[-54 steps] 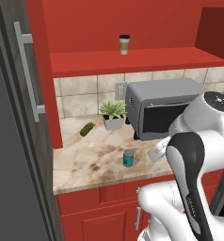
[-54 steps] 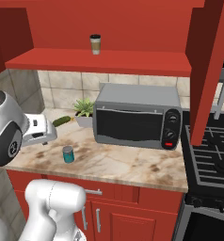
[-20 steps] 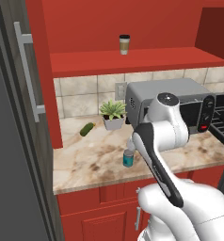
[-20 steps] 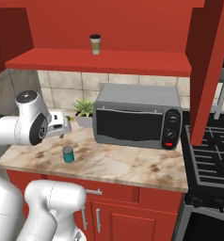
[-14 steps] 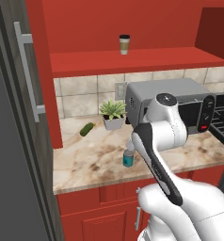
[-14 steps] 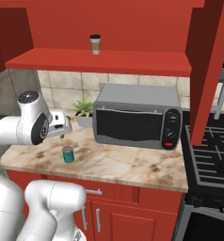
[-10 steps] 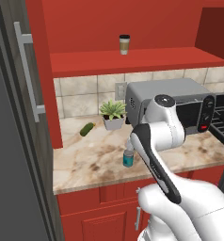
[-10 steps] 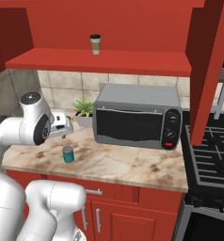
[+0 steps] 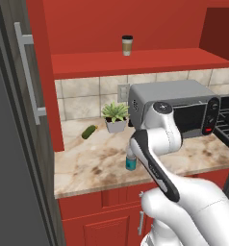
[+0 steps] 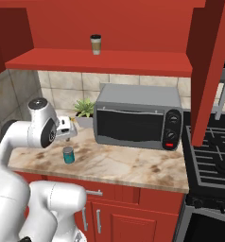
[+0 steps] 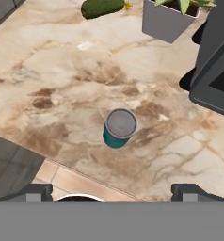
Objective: Pick the boxed food and canned food from the counter and place them in the cabinets closest to them.
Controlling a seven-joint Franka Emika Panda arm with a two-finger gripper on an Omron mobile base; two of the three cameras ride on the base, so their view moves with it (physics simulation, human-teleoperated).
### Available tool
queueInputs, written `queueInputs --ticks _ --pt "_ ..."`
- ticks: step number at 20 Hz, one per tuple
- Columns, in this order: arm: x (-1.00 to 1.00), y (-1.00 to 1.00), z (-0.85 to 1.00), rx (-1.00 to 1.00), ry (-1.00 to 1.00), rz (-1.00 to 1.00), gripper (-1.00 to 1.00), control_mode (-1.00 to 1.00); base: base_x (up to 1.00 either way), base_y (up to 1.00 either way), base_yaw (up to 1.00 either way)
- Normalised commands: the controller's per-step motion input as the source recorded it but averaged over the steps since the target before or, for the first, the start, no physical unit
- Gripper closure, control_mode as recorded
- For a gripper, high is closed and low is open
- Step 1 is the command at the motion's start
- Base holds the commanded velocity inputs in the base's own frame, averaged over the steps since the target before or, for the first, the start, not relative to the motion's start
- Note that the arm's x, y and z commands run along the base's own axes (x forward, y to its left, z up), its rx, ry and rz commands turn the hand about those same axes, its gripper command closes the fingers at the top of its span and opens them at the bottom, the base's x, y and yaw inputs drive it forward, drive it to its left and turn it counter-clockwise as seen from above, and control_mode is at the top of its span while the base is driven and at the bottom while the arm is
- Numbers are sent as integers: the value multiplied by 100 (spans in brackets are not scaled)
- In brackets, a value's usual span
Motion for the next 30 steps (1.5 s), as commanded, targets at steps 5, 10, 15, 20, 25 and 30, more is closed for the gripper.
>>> queueInputs --ticks 5,10,15,20,25,30 --pt "25 2 -29 0 2 0 -100 -100 0 0 0" --pt "23 5 -30 0 2 0 -100 -100 0 0 0" --pt "22 8 -28 0 1 0 -100 -100 0 0 0" --pt "21 5 -23 0 0 0 -100 -100 0 0 0" --pt "22 1 -22 0 0 0 -100 -100 0 0 0" --pt "20 0 -22 0 0 0 -100 -100 0 0 0"
